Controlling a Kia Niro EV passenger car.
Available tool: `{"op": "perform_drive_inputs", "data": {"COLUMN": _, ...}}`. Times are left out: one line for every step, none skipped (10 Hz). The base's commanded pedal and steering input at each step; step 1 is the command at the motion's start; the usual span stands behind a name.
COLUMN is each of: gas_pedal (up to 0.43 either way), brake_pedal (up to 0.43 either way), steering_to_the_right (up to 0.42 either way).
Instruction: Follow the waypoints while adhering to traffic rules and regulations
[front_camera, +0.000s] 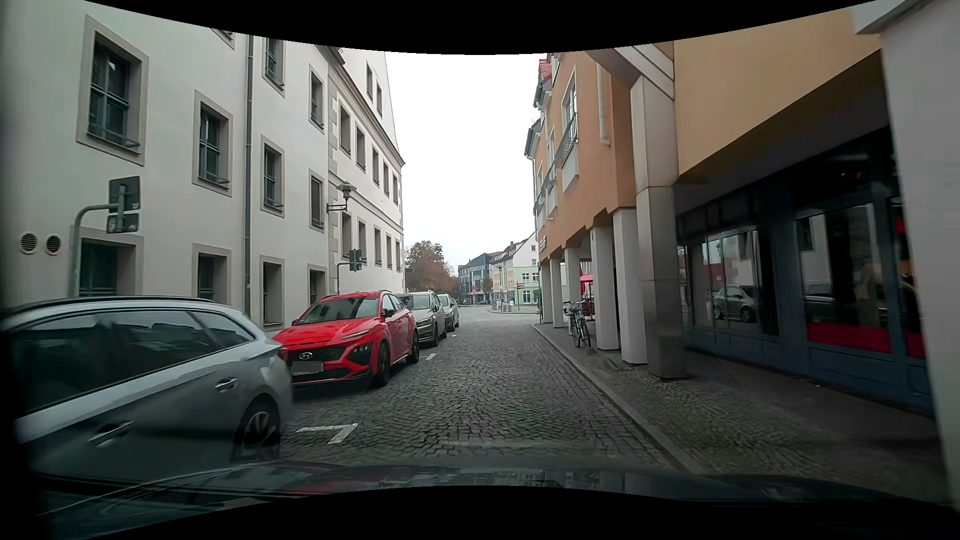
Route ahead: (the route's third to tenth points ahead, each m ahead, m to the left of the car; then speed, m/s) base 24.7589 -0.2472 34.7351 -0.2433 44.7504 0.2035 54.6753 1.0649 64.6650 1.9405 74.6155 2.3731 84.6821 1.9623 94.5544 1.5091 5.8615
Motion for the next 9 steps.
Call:
{"op": "perform_drive_inputs", "data": {"gas_pedal": 0.11, "brake_pedal": 0.0, "steering_to_the_right": -0.015}}
{"op": "perform_drive_inputs", "data": {"gas_pedal": 0.11, "brake_pedal": 0.0, "steering_to_the_right": -0.015}}
{"op": "perform_drive_inputs", "data": {"gas_pedal": 0.11, "brake_pedal": 0.0, "steering_to_the_right": -0.009}}
{"op": "perform_drive_inputs", "data": {"gas_pedal": 0.11, "brake_pedal": 0.0, "steering_to_the_right": -0.007}}
{"op": "perform_drive_inputs", "data": {"gas_pedal": 0.11, "brake_pedal": 0.0, "steering_to_the_right": -0.007}}
{"op": "perform_drive_inputs", "data": {"gas_pedal": 0.11, "brake_pedal": 0.0, "steering_to_the_right": -0.005}}
{"op": "perform_drive_inputs", "data": {"gas_pedal": 0.098, "brake_pedal": 0.0, "steering_to_the_right": -0.005}}
{"op": "perform_drive_inputs", "data": {"gas_pedal": 0.098, "brake_pedal": 0.0, "steering_to_the_right": -0.006}}
{"op": "perform_drive_inputs", "data": {"gas_pedal": 0.098, "brake_pedal": 0.0, "steering_to_the_right": -0.007}}
